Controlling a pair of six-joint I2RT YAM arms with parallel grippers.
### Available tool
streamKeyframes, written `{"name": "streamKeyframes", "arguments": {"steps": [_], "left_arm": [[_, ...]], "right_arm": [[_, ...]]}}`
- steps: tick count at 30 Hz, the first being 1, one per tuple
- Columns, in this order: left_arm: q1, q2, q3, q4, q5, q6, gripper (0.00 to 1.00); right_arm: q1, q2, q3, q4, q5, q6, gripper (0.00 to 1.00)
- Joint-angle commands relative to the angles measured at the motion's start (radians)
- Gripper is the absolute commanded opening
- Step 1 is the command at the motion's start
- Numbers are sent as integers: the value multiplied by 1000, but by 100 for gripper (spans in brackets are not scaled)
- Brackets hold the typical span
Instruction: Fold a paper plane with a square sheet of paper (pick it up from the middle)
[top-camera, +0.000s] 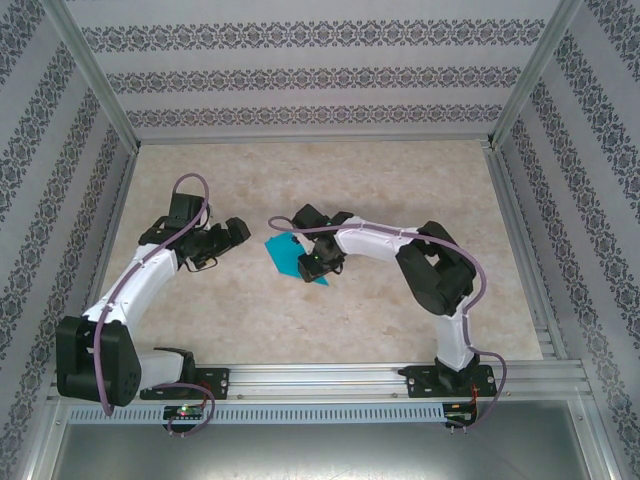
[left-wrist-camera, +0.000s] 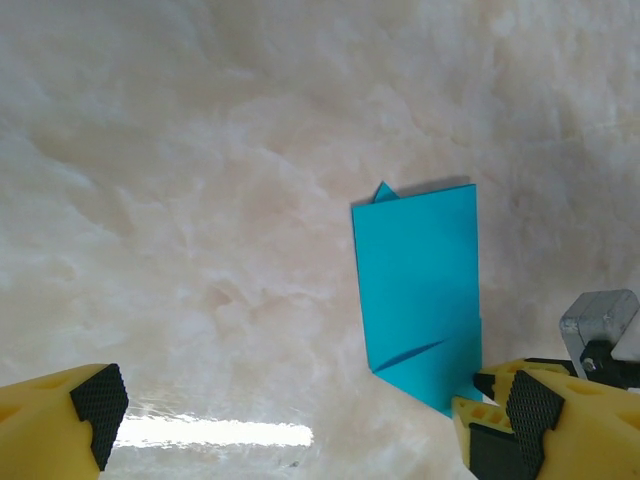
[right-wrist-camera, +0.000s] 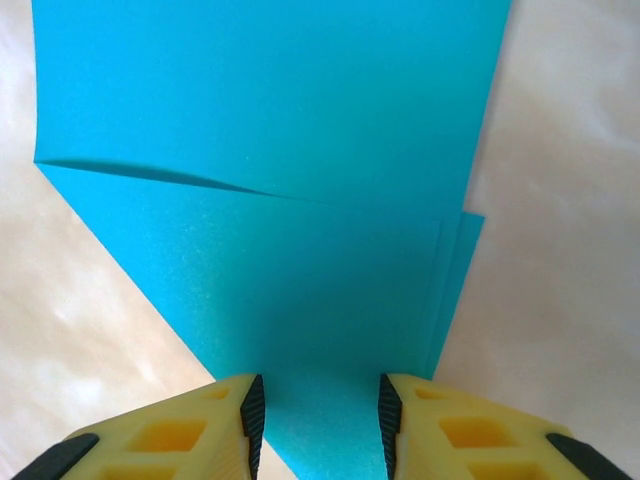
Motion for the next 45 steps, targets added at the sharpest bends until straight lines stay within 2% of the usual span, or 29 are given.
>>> {"name": "streamKeyframes", "arguments": {"steps": [1,3,6,9,14,16,23,34,40,45], "left_arm": [[9,20,-19,73,82,3,100],[2,28,-25,88,100,-3,100],[-12,41,-43,121,132,-27,100],[-22,54,-55,139,149,-49,100],[-50,63,-74,164,157,-82,100],[-60,72,-79,172,160,-98,100],[-96,131,-96,218,199,-167,100],[-208,219,-56,230,187,-234,98],[-249,274,-58,295,221,-314,85],[-254,304,-60,335,226,-358,70]], "right_arm": [[-5,-106,-27,-8,-1,-51,40],[-8,-168,-36,29,-8,52,48],[-5,-243,-91,129,1,256,52],[10,-288,-173,241,29,447,50],[59,-297,-266,403,50,610,45],[60,-270,-281,457,9,626,43],[40,-168,-230,432,6,609,41],[-16,-92,-245,472,-45,629,40],[-48,-95,-320,549,-103,677,40],[-78,-103,-400,662,-188,726,40]]}}
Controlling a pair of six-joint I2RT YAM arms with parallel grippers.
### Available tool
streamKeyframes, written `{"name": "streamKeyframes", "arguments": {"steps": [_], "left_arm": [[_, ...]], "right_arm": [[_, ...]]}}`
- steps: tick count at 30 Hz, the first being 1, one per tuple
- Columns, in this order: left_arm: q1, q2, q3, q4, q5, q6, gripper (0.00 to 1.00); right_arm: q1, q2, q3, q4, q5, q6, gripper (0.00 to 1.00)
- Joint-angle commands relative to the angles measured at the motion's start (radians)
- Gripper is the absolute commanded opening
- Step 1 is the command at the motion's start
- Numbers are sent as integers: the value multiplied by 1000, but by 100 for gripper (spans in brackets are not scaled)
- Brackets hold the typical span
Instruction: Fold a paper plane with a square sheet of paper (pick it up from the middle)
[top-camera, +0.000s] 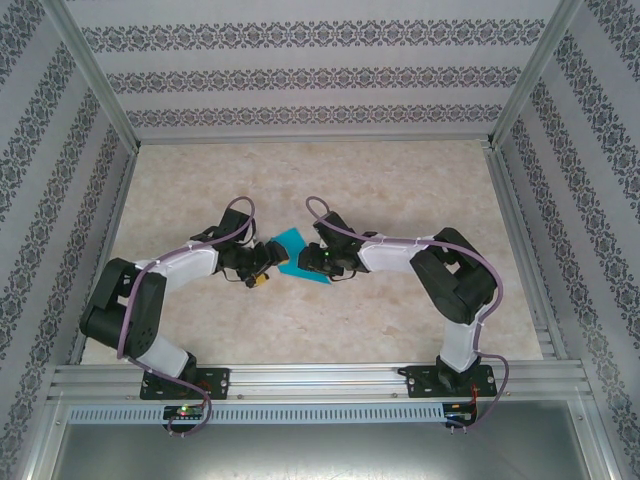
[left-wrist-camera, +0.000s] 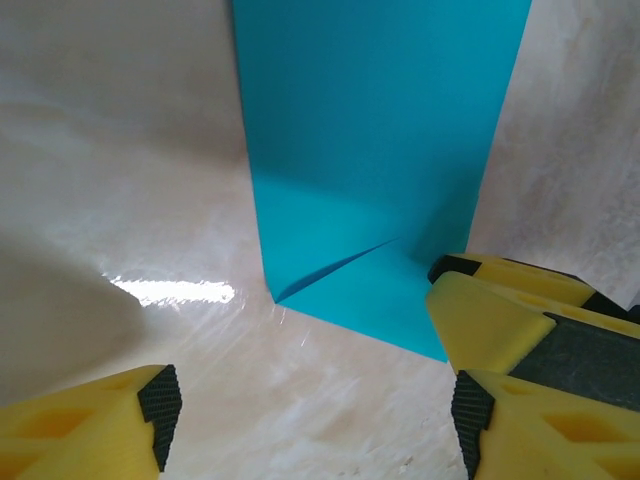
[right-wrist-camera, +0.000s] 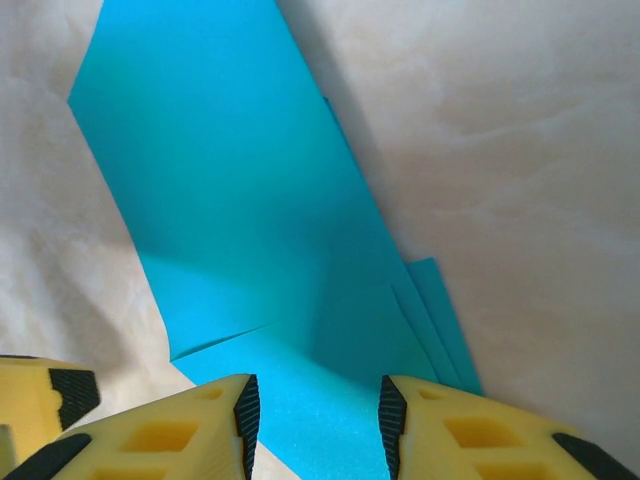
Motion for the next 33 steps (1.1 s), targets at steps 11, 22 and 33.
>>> {"name": "streamKeyframes", "arguments": {"steps": [11,22,33], "left_arm": [[-12,75,37,77,27,-89,53],[-12,134,62,122,61,-108,39],[-13,119,60,78,21,-89,42]], "right_arm": [[-47,14,-126,142,-109,103,40],[-63,18,-147,175,-133,117,40],[-73,23,-162,187,-132,135,39]]}}
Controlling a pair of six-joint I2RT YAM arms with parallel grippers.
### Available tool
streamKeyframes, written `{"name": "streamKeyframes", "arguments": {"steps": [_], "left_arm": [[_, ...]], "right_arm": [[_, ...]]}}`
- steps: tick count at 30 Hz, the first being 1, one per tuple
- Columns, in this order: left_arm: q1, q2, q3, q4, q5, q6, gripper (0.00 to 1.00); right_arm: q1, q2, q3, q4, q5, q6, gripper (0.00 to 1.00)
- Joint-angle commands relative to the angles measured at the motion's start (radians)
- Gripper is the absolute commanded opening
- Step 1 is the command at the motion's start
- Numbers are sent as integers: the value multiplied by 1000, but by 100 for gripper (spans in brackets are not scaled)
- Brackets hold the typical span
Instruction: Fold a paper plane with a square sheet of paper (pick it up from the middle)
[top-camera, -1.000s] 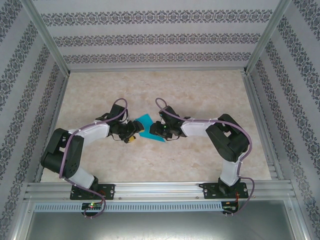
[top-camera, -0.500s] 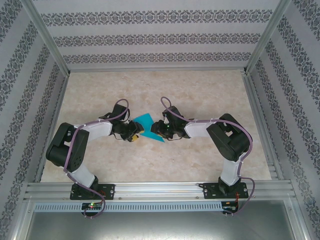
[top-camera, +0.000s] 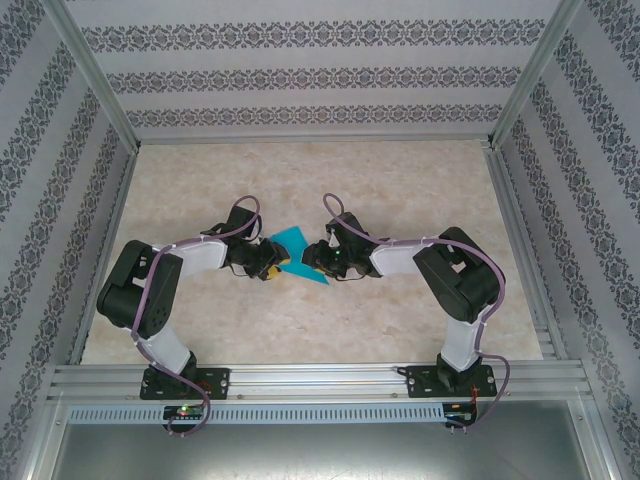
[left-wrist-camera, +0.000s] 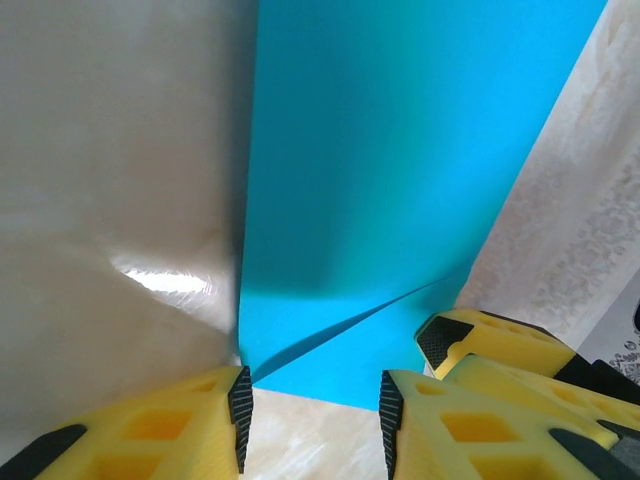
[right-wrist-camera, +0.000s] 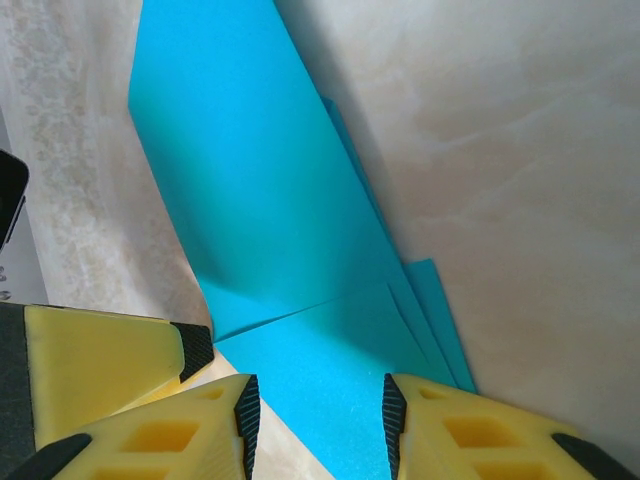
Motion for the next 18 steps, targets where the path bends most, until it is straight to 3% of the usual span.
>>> {"name": "streamKeyframes", "arguments": {"steps": [1,18], "left_arm": [[-13,-16,14,-15,-16,6,42],[-12,-37,-13,-15,-33,3,39]], "right_arm": [[-12,33,-43,-41,18,19,39],[-41,53,-89,65,-35,92,38]]}}
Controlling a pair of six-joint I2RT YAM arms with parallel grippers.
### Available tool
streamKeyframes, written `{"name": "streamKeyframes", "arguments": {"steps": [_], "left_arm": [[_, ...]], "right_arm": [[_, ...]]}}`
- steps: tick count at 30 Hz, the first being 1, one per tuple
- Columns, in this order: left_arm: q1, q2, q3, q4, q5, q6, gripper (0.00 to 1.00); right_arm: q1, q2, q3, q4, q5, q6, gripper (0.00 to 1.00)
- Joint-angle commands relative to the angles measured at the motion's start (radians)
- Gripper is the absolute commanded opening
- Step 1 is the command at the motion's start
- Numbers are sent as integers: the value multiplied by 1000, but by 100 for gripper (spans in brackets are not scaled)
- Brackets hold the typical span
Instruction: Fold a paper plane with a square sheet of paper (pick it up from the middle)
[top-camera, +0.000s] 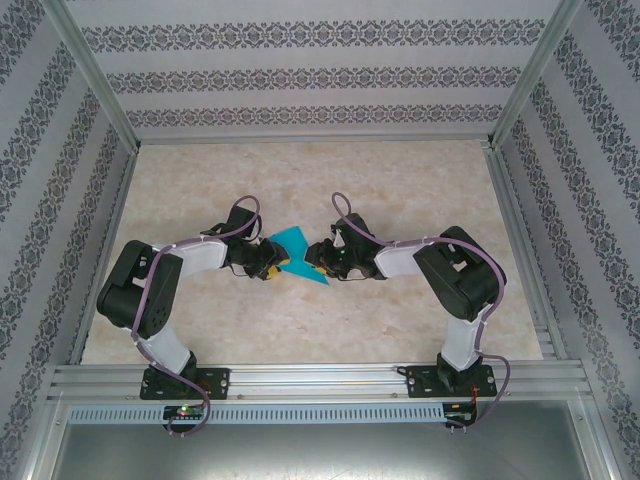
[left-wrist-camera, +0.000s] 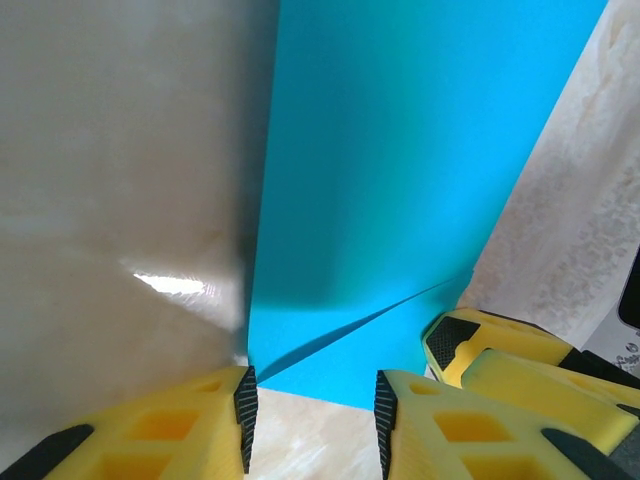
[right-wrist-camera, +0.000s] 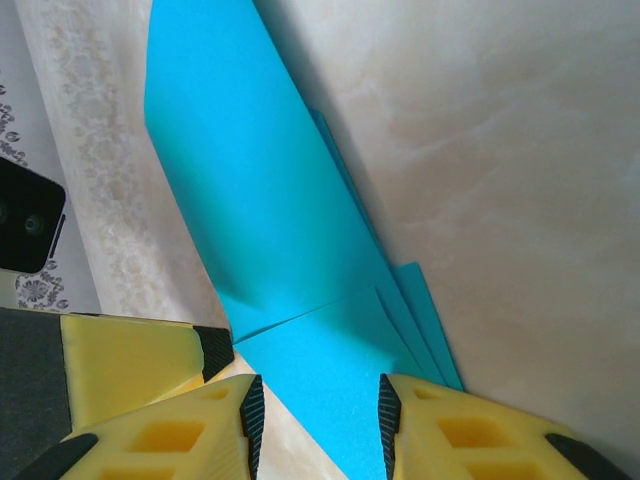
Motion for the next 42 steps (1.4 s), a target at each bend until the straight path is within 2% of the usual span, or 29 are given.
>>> {"name": "streamKeyframes", "arguments": {"steps": [1,14,23,28,37,42], "left_arm": [[-12,-42,-19,-16,-35,1,40],[-12,-4,-17,63,17,-9,34],[-11,11,-73,267,101,-78,28],[-12,16,-86,308,114,-87,27],[-11,39,-86,303,112,-92,15],[-11,23,-84,269,92,-88,9]], "right_arm": [[-9,48,-35,-50,26,4,38],[-10,45,-42,-46,20,3,37],[-11,30,-50,-18,12,2,37],[-13,19,-47,-18,11,-16,38],[-13,-16,0,-41,-15,-154,40],[-13,-81,31,-120,22,-274,49]]}}
